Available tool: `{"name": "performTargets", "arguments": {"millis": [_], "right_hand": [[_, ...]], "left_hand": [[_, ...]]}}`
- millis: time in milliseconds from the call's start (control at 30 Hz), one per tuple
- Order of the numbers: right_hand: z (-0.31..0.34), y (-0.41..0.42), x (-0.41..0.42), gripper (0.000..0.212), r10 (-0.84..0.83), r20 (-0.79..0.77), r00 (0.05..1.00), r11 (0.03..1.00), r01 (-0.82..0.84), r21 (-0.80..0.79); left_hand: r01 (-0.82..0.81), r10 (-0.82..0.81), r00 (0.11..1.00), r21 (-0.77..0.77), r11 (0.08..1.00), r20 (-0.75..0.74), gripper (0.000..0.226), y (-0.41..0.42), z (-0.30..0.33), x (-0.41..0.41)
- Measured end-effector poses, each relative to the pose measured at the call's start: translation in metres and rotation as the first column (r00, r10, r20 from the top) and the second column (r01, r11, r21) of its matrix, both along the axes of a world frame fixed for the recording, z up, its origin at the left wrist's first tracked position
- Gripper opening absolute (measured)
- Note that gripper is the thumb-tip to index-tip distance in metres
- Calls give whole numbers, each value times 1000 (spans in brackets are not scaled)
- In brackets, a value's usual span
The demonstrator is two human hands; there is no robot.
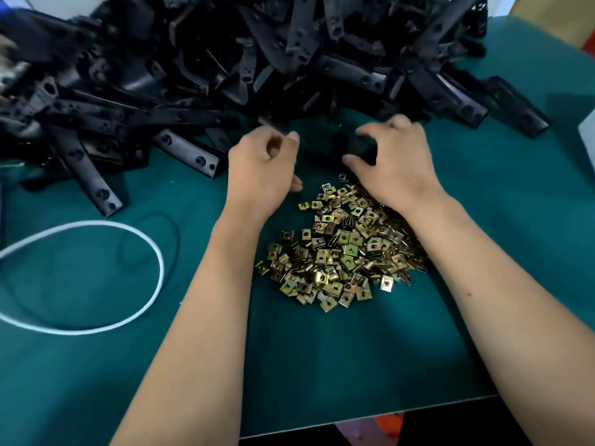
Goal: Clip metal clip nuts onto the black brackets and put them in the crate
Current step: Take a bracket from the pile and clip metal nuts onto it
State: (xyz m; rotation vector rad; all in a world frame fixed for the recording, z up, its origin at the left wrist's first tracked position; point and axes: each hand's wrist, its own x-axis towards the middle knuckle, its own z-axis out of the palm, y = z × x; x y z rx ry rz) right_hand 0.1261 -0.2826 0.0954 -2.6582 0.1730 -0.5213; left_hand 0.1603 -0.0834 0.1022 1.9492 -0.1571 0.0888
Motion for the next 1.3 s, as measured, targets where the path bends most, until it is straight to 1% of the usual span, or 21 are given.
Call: {"name": "performTargets", "arguments": {"millis": [33,67,100,167,233,300,400,467,533,600,633,700,767,833,900,967,1033,1067,1133,1200,1300], "right_hand": [[-1,-1,1,49,7,-42,999,1000,-8,-1],[-1,-2,1,45,38,-44,998,998,-37,42],[0,-1,0,37,73,-26,997,990,-70,124],[0,3,-3,24,105,24,994,956,-108,273],[0,7,-5,23,93,83,992,918,-118,378],[2,11,-7,23,81,175,981,870,-155,467],[8,17,-12,20,123,298,947,815,-268,514],[10,26,-16,21,202,339,919,782,-360,509],[10,35,-21,31,271,339,901,751,-418,511],[11,44,-27,48,373,269,888,761,-459,458],[12,50,-30,54,458,194,868,778,-496,384],[11,63,-36,60,612,13,790,781,-607,147],[11,82,-42,61,686,-103,720,719,-693,-53],[12,100,-47,61,723,-141,676,658,-737,-157],[11,114,-50,59,757,-167,632,607,-774,-181],[9,125,-51,56,772,-226,594,554,-804,-218],[9,133,-50,48,773,-279,569,514,-821,-249],[10,135,-50,42,777,-290,559,508,-828,-238],[12,137,-49,32,786,-297,541,507,-841,-189],[15,135,-48,28,789,-291,541,522,-840,-147],[16,118,-45,28,749,-288,597,583,-800,-142]], "left_hand": [[18,-20,997,-17,1000,-72,31,0,0,-1],[35,-42,988,-50,998,-148,32,0,0,-2],[45,-65,974,-93,995,-217,31,-1,0,-2],[24,-98,943,-227,973,-318,31,-4,1,-3],[-17,-142,921,-401,916,-363,34,-4,4,-5],[-17,-183,923,-509,861,-339,31,-6,6,-8],[3,-179,946,-543,840,-270,33,-11,6,-13],[-20,-134,963,-560,829,-233,33,-11,10,-15],[-60,-55,981,-558,827,-186,28,-3,16,-12],[-54,-18,993,-599,799,-113,23,16,25,-4],[-44,-7,997,-642,766,-78,21,29,30,-1],[-41,11,999,-747,663,-45,15,53,35,4],[-57,11,998,-833,550,-61,13,69,33,6],[-79,5,996,-866,494,-88,21,77,27,6],[-103,11,994,-870,481,-111,22,77,22,7],[-114,10,992,-888,445,-123,21,76,20,9],[-113,7,993,-902,416,-121,22,77,21,11],[-112,6,993,-904,414,-120,22,77,21,12],[-122,10,992,-904,411,-129,21,78,20,13],[-137,14,990,-906,401,-143,20,77,18,13],[-150,-8,986,-906,395,-167,18,71,17,11]]}}
